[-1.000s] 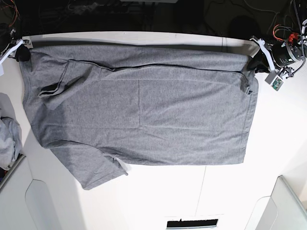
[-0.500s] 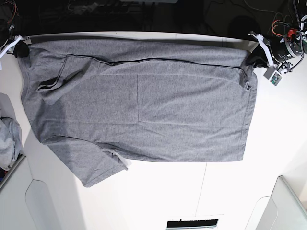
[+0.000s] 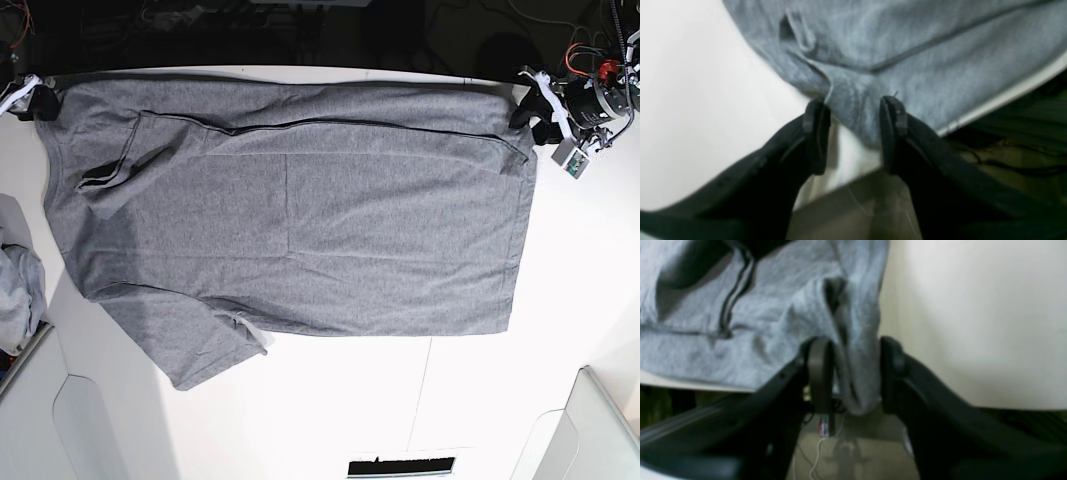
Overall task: Layout the t-shirt on the table in an organized manner, then fold the t-shirt properly
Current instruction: 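Release the shirt and move the left gripper along the shirt side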
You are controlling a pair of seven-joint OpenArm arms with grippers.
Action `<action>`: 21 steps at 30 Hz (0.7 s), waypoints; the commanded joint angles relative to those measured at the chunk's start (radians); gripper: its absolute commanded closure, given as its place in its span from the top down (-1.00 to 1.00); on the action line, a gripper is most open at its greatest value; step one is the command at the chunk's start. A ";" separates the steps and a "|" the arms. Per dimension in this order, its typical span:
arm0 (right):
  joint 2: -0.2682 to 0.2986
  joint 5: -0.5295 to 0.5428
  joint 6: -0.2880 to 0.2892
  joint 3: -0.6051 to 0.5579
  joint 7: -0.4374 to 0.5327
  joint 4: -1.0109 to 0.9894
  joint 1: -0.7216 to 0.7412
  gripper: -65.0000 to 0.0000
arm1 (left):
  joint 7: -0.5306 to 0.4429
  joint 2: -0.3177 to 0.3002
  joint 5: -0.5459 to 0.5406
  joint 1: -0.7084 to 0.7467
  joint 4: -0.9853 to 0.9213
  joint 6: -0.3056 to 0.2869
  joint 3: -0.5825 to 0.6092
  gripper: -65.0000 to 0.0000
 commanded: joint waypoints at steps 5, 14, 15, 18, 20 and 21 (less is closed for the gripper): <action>0.021 0.066 0.002 0.140 0.018 0.051 0.011 -0.29 | 0.021 -0.017 -0.133 -0.003 0.145 -0.064 -0.070 -0.17; 0.023 0.031 -0.023 0.153 0.091 0.065 0.150 -0.29 | -0.006 -0.020 -0.185 -0.113 0.204 -0.062 -0.106 -0.03; 0.024 0.010 -0.027 0.137 0.100 0.061 0.182 -0.29 | -0.010 -0.020 -0.182 -0.137 0.198 -0.059 -0.096 0.04; 0.029 -0.046 -0.051 0.069 0.116 0.030 0.269 -0.29 | -0.009 -0.020 -0.154 -0.219 0.148 -0.034 -0.050 0.12; 0.037 -0.093 -0.066 0.010 0.162 -0.011 0.328 -0.29 | -0.014 -0.020 -0.135 -0.277 0.092 -0.010 -0.013 0.12; 0.039 -0.124 -0.077 -0.021 0.182 -0.037 0.363 -0.29 | -0.028 -0.020 -0.124 -0.307 0.058 -0.006 0.008 0.12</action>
